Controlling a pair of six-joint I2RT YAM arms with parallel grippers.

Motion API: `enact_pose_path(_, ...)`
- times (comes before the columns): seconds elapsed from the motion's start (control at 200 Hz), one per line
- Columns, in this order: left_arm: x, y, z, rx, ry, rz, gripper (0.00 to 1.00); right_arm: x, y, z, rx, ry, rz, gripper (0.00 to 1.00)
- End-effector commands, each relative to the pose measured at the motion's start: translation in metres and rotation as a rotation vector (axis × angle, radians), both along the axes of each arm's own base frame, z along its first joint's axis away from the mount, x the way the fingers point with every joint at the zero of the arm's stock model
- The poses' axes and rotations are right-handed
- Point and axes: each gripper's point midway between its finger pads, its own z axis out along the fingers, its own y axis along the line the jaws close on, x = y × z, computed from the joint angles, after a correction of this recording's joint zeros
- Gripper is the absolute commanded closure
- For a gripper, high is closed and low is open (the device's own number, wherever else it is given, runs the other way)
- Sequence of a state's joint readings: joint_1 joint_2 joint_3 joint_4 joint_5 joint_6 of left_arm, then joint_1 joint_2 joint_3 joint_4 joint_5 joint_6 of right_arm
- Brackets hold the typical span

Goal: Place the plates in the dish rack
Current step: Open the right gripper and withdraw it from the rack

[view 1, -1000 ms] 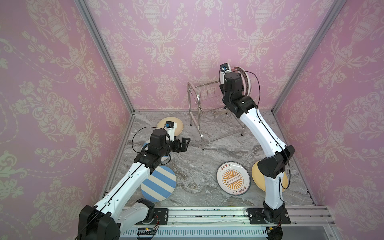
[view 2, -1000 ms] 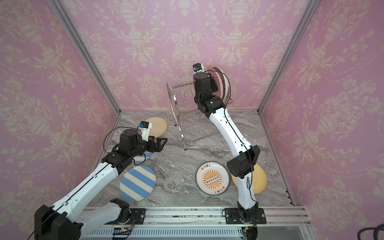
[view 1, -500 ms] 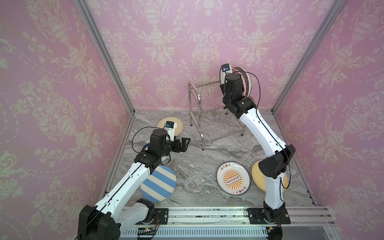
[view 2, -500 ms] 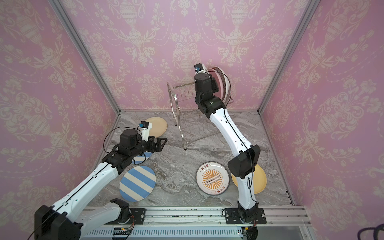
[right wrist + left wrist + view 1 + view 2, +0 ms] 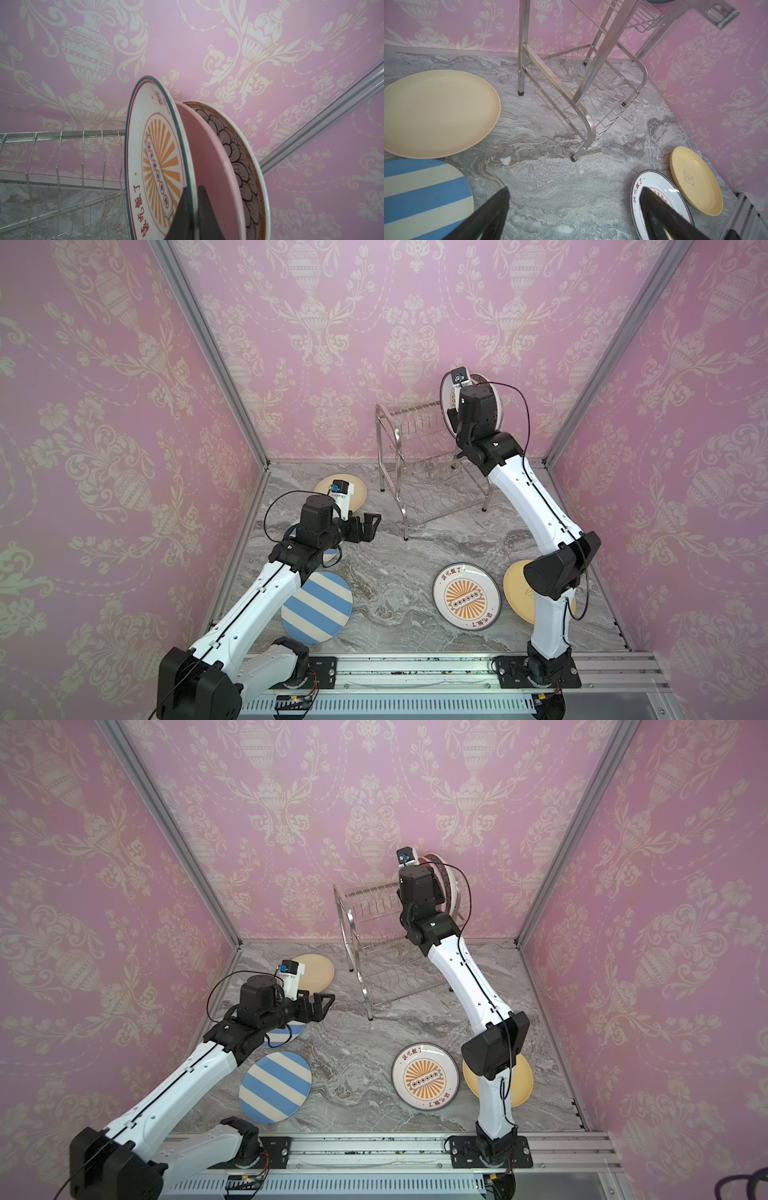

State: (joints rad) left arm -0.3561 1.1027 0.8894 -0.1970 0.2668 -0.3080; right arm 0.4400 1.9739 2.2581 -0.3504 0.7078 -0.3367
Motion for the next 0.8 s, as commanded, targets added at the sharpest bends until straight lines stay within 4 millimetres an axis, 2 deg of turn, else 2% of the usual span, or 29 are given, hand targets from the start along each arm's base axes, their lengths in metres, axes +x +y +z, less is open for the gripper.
enact_pose_path(0.0, 0.006, 0.003, 0.010, 0.013, -0.014, 0.013, 0.01, -0.008, -0.008, -0.015, 0.058, 0.057, 0.033, 0.91)
enact_pose_path(0.09, 0.007, 0.003, 0.009, 0.012, -0.009, 0.015, 0.01, -0.010, -0.013, -0.016, 0.059, 0.057, 0.027, 0.89)
enact_pose_path(0.205, 0.006, 0.003, 0.008, 0.008, -0.002, 0.014, 0.01, -0.013, -0.013, -0.015, 0.062, 0.057, 0.034, 0.74)
enact_pose_path(0.3, 0.005, 0.002, 0.006, 0.001, 0.001, 0.015, 0.01, -0.014, -0.013, -0.014, 0.057, 0.058, 0.034, 0.70)
enact_pose_path(0.505, 0.004, 0.002, 0.005, -0.007, 0.003, 0.013, 0.01, -0.020, -0.011, -0.007, 0.050, 0.061, 0.039, 0.51)
enact_pose_path(0.796, 0.004, 0.001, 0.005, -0.006, 0.000, 0.006, 0.01, -0.036, -0.007, 0.003, 0.031, 0.077, 0.044, 0.34)
